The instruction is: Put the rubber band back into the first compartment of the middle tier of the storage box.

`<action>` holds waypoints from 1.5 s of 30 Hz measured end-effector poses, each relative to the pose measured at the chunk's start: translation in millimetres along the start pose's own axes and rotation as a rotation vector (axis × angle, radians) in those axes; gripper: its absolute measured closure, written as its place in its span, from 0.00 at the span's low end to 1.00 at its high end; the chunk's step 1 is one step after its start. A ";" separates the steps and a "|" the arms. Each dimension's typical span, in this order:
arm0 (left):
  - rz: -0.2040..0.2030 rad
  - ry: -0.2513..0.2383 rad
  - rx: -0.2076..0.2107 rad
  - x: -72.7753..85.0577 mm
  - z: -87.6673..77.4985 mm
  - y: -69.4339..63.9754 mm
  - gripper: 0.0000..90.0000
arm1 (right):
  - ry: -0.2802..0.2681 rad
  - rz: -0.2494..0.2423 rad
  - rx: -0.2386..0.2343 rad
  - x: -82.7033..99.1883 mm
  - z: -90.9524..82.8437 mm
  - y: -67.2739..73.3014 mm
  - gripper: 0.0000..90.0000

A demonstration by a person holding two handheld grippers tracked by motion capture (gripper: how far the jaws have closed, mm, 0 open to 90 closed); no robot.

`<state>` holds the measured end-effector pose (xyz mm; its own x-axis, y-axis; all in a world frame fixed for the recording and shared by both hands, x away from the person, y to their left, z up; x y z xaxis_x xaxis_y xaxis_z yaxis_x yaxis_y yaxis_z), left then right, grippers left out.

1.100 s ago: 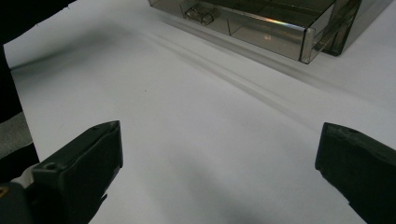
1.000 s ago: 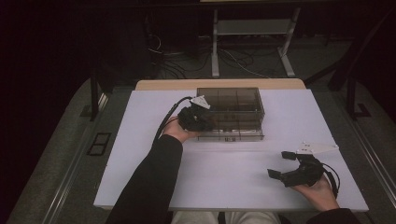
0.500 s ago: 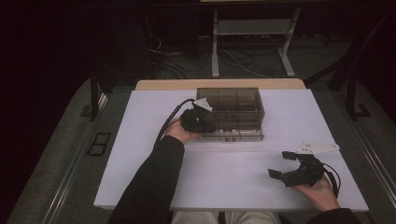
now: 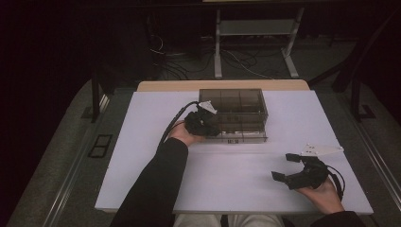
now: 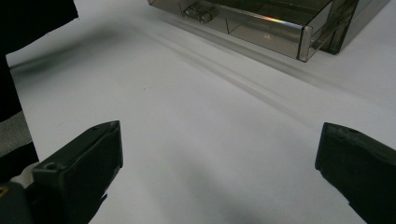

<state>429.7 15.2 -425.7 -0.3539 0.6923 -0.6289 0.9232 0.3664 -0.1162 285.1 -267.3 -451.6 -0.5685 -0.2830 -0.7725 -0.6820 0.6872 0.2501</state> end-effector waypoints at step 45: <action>-0.101 -0.171 0.029 4.5 -41.1 0.8 0.35 | -0.003 0.002 0.004 0.1 -0.2 0.2 0.00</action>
<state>422.6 44.2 -397.0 -0.4168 0.5360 -0.7341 0.8889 0.4091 -0.2060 284.8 -267.4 -451.5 -0.5684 -0.2801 -0.7736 -0.6792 0.6905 0.2490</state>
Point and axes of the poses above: each handheld gripper's, and its own axes: z roughly forward along the jaws, x roughly out of its underside, y roughly to its left, the point moved 5 cm from there along z, roughly forward along the jaws, and after that the axes turned 1 degree about y, right-handed, at the moved point
